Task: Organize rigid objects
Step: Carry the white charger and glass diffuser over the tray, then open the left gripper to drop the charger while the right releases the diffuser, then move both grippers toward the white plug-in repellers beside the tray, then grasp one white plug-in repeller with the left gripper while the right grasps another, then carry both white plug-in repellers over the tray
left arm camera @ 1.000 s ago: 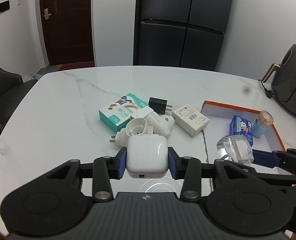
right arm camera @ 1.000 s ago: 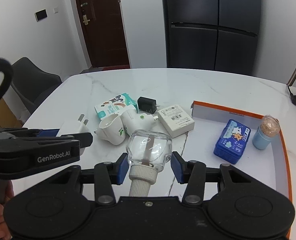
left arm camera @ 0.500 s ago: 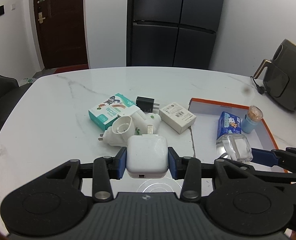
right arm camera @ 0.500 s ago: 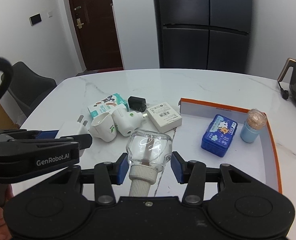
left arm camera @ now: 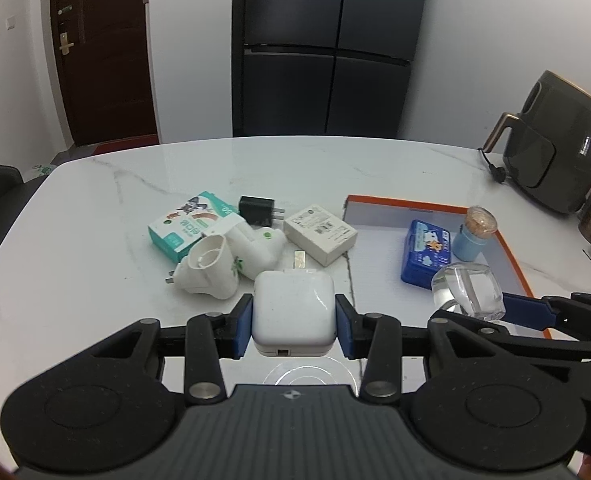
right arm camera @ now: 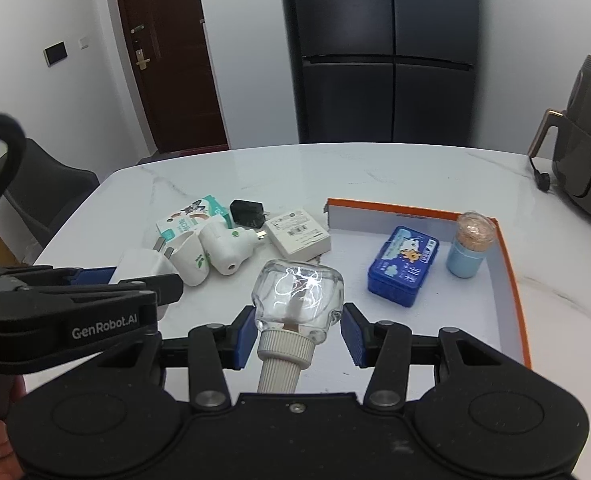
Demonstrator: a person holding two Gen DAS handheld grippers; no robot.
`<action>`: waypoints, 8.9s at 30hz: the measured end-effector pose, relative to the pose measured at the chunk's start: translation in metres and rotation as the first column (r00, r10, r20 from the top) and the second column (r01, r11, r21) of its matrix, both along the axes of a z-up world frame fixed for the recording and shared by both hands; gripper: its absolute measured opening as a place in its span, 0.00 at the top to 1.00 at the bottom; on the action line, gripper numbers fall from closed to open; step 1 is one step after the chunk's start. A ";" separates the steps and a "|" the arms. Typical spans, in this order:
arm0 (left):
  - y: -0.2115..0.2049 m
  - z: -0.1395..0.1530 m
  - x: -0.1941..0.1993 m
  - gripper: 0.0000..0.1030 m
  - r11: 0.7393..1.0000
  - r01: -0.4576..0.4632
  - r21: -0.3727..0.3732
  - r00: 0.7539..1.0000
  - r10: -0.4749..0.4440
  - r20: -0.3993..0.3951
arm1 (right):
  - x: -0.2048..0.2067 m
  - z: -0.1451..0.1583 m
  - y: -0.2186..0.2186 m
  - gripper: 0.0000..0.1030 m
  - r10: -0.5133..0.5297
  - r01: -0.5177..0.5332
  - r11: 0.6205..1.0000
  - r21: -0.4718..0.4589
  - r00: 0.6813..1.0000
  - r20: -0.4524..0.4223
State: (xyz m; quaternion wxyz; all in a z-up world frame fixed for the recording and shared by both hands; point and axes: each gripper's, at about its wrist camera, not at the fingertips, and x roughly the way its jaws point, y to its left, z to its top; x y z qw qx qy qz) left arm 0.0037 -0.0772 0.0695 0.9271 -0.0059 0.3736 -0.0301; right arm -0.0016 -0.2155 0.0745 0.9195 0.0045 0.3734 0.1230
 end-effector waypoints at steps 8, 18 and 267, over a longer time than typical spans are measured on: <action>-0.022 -0.001 0.000 0.59 0.999 0.032 -0.003 0.999 -0.032 0.002 | -0.004 0.002 -0.020 0.45 -0.043 0.043 0.999 0.002 0.999 0.006; -0.045 -0.003 0.001 0.59 0.998 0.067 -0.004 0.998 -0.067 0.005 | -0.008 0.004 -0.043 0.45 -0.086 0.086 0.996 0.008 0.996 0.013; 0.047 -0.022 0.025 0.17 0.997 -0.083 -0.006 0.996 0.083 0.027 | 0.028 -0.019 0.011 0.16 0.065 -0.072 0.995 0.073 0.993 0.102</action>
